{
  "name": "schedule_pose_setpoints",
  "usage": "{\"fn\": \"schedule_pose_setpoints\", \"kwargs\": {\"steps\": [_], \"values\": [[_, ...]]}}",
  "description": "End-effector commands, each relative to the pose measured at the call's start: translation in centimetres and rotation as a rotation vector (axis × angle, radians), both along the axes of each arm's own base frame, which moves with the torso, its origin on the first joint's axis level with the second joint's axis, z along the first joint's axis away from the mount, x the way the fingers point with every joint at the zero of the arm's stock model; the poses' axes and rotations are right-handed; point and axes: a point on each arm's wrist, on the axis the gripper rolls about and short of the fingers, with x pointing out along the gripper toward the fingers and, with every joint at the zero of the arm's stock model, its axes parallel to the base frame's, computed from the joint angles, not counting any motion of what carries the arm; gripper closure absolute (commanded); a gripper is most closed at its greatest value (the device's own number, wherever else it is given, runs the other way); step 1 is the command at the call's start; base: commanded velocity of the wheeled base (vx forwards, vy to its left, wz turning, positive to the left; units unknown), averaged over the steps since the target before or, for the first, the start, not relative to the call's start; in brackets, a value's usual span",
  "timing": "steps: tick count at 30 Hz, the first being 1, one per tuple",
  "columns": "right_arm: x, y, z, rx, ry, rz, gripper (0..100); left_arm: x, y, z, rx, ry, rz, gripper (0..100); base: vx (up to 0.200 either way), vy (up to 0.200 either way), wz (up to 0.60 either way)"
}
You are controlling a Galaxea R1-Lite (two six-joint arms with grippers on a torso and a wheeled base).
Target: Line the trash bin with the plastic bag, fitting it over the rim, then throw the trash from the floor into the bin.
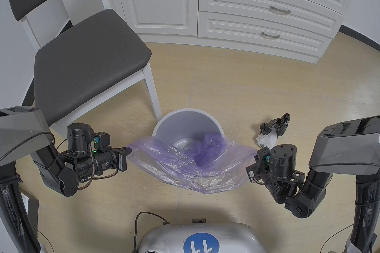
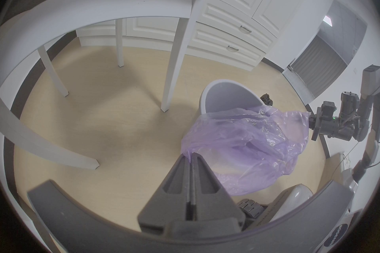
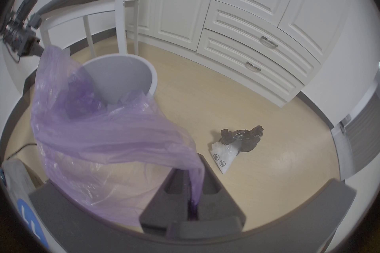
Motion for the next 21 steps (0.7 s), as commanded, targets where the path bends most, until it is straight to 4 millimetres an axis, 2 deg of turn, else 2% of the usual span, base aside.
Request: {"fn": "schedule_pose_setpoints", "kwargs": {"steps": [1, 7, 14, 21], "values": [[-0.8, -0.4, -0.8, -0.042, 0.030, 0.009, 100, -0.3, 0.1, 0.9, 0.002, -0.009, -0.001, 100, 0.000, 0.000, 0.00], [-1.2, 0.1, -1.4, -0.056, 0.043, 0.030, 100, 0.0, -0.1, 0.1, 0.021, 0.002, -0.010, 100, 0.000, 0.000, 0.00], [0.6, 1.6, -3.5, -0.031, -0.015, 0.013, 100, 2.2, -0.7, -2.3, 0.032, -0.018, 0.030, 100, 0.000, 0.000, 0.00], [2.1, 2.1, -4.0, -0.012, -0.054, -0.024, 100, 4.0, -1.7, -4.0, 0.024, -0.115, 0.122, 100, 0.000, 0.000, 0.00]]}}
